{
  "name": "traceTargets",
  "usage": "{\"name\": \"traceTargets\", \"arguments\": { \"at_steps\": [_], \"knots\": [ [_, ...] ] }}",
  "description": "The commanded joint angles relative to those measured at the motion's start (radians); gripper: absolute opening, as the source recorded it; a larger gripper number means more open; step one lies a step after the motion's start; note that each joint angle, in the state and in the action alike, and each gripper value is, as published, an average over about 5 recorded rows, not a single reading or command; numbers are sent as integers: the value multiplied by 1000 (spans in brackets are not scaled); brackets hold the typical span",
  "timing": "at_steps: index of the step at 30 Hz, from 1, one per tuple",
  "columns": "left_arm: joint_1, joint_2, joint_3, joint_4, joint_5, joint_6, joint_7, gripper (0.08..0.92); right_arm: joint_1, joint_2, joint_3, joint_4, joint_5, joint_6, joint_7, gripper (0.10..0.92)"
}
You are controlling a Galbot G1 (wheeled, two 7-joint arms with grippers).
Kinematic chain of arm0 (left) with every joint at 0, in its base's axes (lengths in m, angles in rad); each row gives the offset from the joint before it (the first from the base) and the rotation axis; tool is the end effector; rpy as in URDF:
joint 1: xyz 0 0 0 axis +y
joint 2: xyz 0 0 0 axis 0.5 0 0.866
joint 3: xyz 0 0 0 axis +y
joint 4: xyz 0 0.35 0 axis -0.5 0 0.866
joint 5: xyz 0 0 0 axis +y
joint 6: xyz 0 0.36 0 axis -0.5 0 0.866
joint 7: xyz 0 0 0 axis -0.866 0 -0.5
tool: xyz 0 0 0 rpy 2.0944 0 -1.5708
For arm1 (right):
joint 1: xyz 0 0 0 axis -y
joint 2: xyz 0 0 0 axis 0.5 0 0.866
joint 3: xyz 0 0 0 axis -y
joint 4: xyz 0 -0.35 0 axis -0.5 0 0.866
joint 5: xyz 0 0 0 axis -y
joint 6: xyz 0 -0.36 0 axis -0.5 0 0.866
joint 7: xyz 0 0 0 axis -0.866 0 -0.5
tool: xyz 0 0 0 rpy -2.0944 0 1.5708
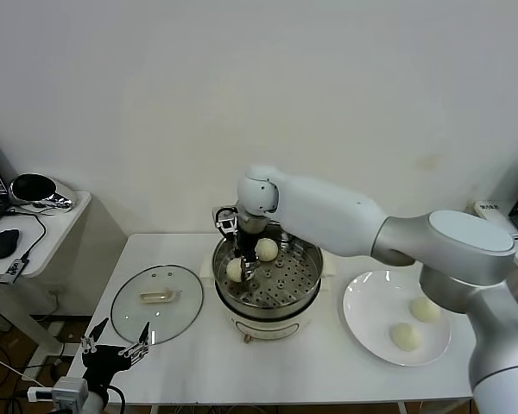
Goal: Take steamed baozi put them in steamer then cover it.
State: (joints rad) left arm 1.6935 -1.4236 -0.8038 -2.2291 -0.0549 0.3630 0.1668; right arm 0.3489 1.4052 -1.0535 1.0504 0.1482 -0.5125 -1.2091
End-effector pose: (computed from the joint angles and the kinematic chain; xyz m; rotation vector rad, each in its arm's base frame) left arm 0.1481 0.0969 -0.2581 0.0113 -2.7907 -0.2492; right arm 0.5642 0.2209 -0.1016 1.5665 -1.2522 1.4161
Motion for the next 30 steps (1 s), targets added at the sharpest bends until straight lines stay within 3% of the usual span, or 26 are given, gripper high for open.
{"name": "traceTargets", "arguments": {
  "at_steps": [1, 12, 30],
  "knots": [
    [0, 1, 0, 0, -1, -1, 0, 823, -15, 15, 4, -6, 2, -4, 26, 569],
    [0, -3, -2, 1, 1, 0, 1, 823, 5, -70, 43, 43, 18, -7, 7, 812],
    [-24, -7, 17, 0, 2, 17, 16, 823, 202, -604, 66, 355, -5, 81, -122, 823]
  ]
}}
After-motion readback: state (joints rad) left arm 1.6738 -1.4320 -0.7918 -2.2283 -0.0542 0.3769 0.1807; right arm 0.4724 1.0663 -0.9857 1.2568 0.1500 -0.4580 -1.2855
